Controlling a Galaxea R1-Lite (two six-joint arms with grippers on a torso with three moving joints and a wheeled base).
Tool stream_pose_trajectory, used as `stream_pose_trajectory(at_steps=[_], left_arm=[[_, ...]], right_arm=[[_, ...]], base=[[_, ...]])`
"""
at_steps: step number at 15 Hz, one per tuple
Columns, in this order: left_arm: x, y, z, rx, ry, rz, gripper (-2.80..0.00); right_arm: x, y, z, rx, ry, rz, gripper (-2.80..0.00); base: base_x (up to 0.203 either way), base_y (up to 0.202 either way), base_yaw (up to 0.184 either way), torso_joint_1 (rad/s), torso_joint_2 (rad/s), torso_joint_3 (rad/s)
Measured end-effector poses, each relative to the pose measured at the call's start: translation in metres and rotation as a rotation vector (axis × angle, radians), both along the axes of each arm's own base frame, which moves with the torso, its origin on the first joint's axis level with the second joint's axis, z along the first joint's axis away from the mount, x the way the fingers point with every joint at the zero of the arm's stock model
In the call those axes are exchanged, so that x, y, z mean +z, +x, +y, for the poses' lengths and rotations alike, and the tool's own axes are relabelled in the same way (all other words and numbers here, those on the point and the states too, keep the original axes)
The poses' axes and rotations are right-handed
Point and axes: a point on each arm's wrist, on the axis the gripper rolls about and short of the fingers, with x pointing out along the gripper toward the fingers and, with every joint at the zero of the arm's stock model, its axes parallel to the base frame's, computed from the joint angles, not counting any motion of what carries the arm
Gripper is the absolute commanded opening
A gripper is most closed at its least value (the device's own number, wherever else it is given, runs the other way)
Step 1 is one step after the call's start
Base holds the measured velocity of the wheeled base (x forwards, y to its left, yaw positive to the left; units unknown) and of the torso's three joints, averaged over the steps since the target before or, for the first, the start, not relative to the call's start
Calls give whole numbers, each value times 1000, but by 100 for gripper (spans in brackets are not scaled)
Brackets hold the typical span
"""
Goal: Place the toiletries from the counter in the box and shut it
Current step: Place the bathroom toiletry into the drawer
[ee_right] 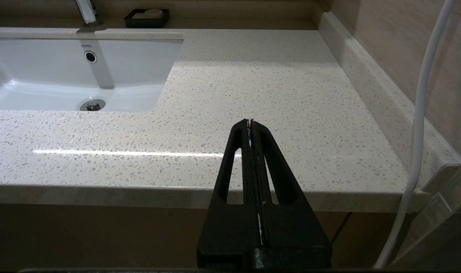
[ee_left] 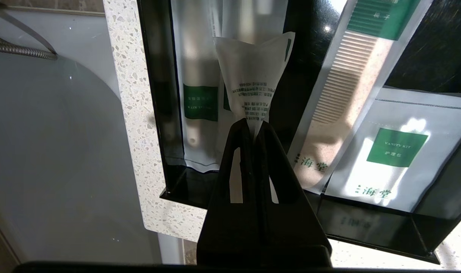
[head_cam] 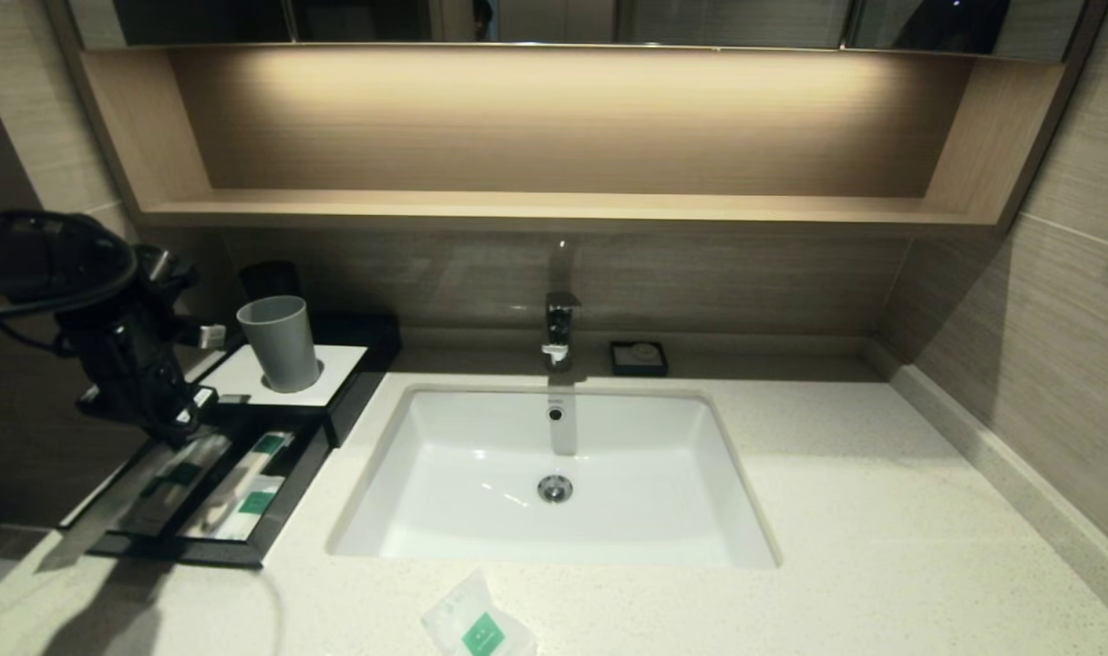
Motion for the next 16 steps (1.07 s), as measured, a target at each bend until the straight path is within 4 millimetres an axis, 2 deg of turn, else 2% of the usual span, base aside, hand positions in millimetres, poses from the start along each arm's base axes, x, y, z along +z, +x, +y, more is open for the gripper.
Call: stream_pose_trajectory(at_steps=[16], left_arm=[[-14,10,-5,-21,-29,9,-280]], right_arm=[[0,0,0,0,0,0,-280]], base=[[0,0,0,0,0,0]])
